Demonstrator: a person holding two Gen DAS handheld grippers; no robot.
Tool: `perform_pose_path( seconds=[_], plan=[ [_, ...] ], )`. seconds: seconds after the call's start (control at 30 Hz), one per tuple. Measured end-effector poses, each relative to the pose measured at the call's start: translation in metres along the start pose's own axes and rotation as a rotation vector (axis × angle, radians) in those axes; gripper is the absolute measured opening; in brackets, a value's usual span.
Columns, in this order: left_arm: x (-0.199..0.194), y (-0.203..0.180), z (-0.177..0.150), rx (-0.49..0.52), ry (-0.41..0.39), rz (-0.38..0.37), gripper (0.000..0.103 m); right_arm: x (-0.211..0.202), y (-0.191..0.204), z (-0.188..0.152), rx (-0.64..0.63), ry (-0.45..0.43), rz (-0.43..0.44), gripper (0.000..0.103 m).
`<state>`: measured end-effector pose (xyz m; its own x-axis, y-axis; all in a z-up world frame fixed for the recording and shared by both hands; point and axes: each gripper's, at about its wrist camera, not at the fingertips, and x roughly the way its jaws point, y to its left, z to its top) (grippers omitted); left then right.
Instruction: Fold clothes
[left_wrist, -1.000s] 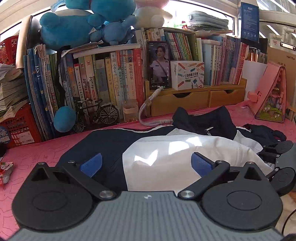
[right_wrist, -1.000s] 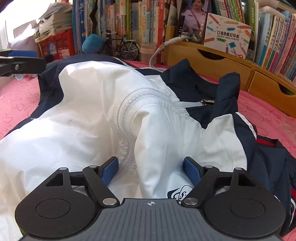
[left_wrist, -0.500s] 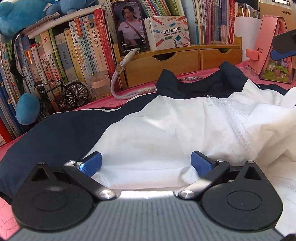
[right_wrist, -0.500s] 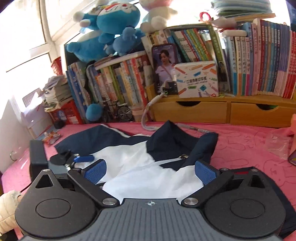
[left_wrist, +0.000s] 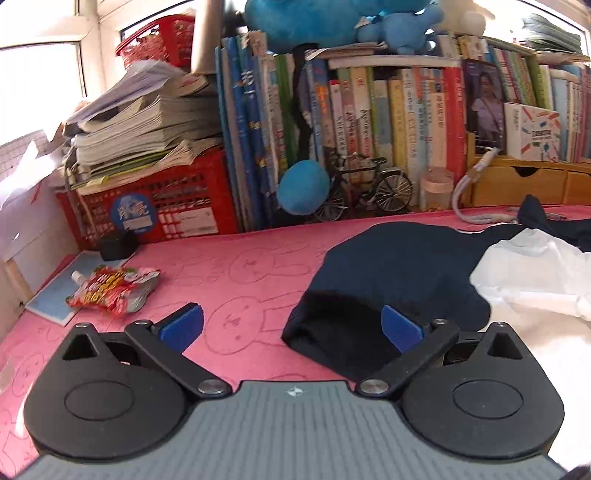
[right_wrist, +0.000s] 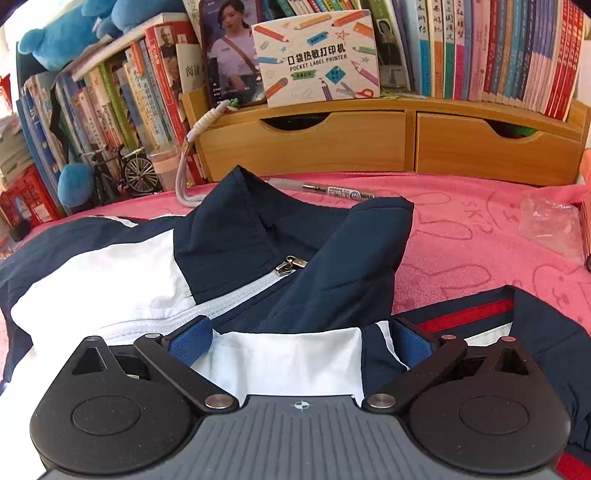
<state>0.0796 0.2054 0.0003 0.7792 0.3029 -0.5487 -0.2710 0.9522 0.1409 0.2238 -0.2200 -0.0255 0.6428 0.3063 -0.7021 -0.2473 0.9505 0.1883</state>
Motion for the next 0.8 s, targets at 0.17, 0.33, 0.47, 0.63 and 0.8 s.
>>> perform_pose_path(
  seconds=[0.17, 0.33, 0.47, 0.63, 0.8],
  plan=[
    [0.031, 0.017, -0.015, -0.062, 0.094, -0.105, 0.103, -0.001, -0.002, -0.004, 0.005, -0.027, 0.002, 0.103],
    [0.056, -0.002, -0.003, -0.156, 0.073, -0.216, 0.102, 0.000, 0.001, -0.006, 0.004, -0.038, -0.009, 0.103],
    [0.064, -0.012, 0.013, -0.306, 0.026, -0.323, 0.063, 0.000, 0.003, -0.008, 0.007, -0.053, -0.017, 0.103],
    [0.037, -0.043, 0.039, -0.249, -0.088, -0.378, 0.018, -0.008, 0.003, -0.009, 0.032, -0.072, -0.036, 0.103],
    [-0.044, -0.108, 0.053, 0.020, -0.283, -0.637, 0.019, -0.048, -0.008, -0.011, 0.103, -0.188, -0.037, 0.103]
  ],
)
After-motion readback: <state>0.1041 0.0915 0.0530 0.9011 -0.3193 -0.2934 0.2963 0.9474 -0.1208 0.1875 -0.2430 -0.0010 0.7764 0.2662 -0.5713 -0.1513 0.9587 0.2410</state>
